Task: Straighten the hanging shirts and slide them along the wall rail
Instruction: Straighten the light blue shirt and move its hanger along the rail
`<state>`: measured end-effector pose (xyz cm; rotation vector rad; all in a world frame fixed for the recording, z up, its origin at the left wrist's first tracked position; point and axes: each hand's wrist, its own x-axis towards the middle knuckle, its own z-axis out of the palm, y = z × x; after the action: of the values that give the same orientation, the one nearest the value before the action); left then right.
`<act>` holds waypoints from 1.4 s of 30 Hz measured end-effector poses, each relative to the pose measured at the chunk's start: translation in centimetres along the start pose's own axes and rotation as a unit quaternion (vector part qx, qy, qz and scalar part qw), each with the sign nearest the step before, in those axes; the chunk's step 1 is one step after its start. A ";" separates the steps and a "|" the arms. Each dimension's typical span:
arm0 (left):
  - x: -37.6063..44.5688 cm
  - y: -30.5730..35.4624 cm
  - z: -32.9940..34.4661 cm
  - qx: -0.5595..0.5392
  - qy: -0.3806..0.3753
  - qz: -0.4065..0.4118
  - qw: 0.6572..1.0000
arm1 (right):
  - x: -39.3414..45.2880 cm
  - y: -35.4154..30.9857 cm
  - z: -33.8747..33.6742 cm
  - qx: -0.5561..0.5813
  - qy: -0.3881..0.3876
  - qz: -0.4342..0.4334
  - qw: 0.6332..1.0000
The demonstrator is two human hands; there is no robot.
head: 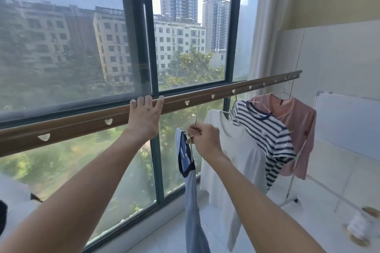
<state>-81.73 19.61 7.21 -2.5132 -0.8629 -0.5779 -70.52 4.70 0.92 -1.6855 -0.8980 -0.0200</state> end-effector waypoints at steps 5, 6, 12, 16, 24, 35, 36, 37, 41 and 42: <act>-0.3 0.1 1.9 0.021 0.057 -0.027 0.998 | 2.3 1.5 -0.4 0.001 -0.011 0.008 1.000; -0.2 0.2 2.0 0.022 0.063 -0.028 0.997 | 2.8 1.4 -0.3 0.003 -0.012 0.007 1.000; -0.4 0.1 2.0 0.009 0.070 -0.049 0.996 | 6.0 0.4 0.7 0.020 -0.029 0.025 0.999; -0.9 -0.2 2.2 0.012 0.094 -0.048 0.994 | 6.9 0.7 1.1 0.037 -0.057 0.063 0.996; -1.4 -0.4 2.4 0.021 0.116 -0.052 0.992 | 6.9 1.6 2.6 0.034 -0.115 0.142 0.983; -1.9 -0.9 2.0 0.012 0.059 -0.034 0.998 | 4.4 -0.4 0.7 -0.051 -0.103 0.098 0.989; -2.0 -0.9 1.7 0.005 0.043 -0.032 0.999 | 4.0 -0.7 0.5 -0.048 -0.090 0.087 0.991; -2.5 -0.9 1.3 -0.001 0.035 -0.031 0.999 | 3.6 -1.1 0.3 -0.050 -0.083 0.072 0.993; -5.1 -2.0 -0.3 -0.039 0.105 -0.018 0.994 | 1.4 -3.6 0.0 -0.049 -0.104 0.017 0.993; -6.0 -2.5 -0.6 -0.051 0.124 -0.013 0.991 | 0.6 -4.3 0.1 -0.046 -0.109 0.002 0.993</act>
<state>-87.82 18.30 5.35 -2.4525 -0.7907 -0.9418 -72.50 5.28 4.70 -1.7990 -1.0691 0.1303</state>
